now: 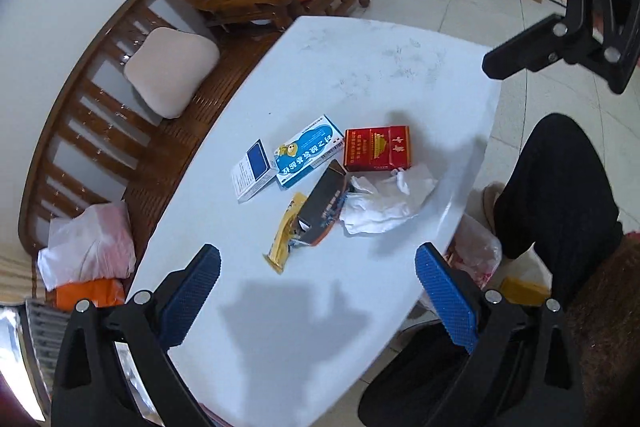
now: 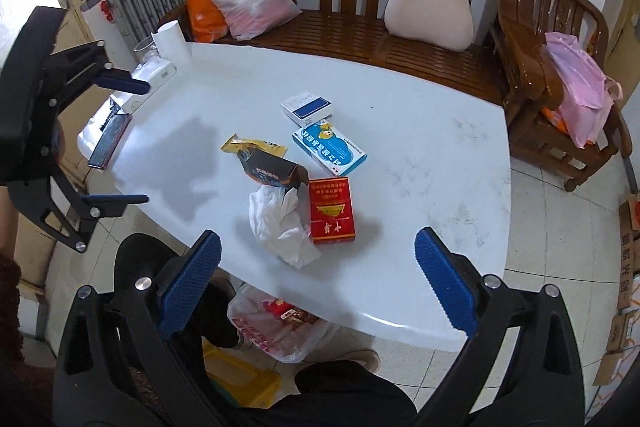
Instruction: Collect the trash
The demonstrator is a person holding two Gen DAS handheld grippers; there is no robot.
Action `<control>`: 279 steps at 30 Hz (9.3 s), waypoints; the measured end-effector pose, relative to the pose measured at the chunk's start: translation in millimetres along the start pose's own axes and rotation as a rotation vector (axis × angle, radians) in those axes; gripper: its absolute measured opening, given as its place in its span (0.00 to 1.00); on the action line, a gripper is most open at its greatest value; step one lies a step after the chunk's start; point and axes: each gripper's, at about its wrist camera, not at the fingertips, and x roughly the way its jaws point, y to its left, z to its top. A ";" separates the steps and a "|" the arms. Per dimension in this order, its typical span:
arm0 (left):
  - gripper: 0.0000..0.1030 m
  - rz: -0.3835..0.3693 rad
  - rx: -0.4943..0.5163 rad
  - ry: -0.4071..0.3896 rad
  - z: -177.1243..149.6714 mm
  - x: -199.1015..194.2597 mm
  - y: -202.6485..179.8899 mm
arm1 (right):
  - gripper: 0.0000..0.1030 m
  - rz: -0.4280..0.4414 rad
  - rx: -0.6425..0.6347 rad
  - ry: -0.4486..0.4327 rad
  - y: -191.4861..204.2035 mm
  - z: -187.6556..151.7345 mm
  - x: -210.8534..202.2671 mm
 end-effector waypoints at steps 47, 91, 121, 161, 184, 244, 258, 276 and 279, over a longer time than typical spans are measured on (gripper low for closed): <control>0.69 -0.241 0.019 0.117 22.3 175.5 27.6 | 0.85 -0.012 -0.072 0.335 -25.6 6.6 218.0; 0.25 -0.184 -0.538 0.232 6.9 198.8 80.2 | 0.54 -0.100 -0.016 0.262 -20.3 10.8 192.6; 0.25 -0.031 -0.580 0.075 -11.5 80.7 31.5 | 0.54 -0.114 -0.032 0.091 18.9 -1.7 101.7; 0.25 -0.127 -0.624 0.025 -127.4 100.3 -161.9 | 0.54 -0.034 -0.067 0.099 121.0 -183.3 106.8; 0.25 -0.240 -0.642 0.186 -146.8 218.8 -196.4 | 0.54 -0.035 0.047 0.250 86.8 -225.8 212.8; 0.63 -0.270 -0.772 0.469 -163.7 332.0 -200.4 | 0.66 0.054 0.288 0.447 26.6 -257.6 331.0; 0.84 -0.157 -0.663 0.197 -110.6 94.7 -118.8 | 0.92 0.115 -0.001 0.124 69.1 -146.2 93.9; 0.91 -0.014 -0.512 0.130 -16.1 -8.1 26.0 | 0.93 0.086 -0.108 -0.045 51.1 3.9 -8.9; 0.91 -0.038 -0.519 0.152 -11.0 6.2 41.6 | 0.93 0.080 -0.098 -0.049 42.2 15.9 -3.3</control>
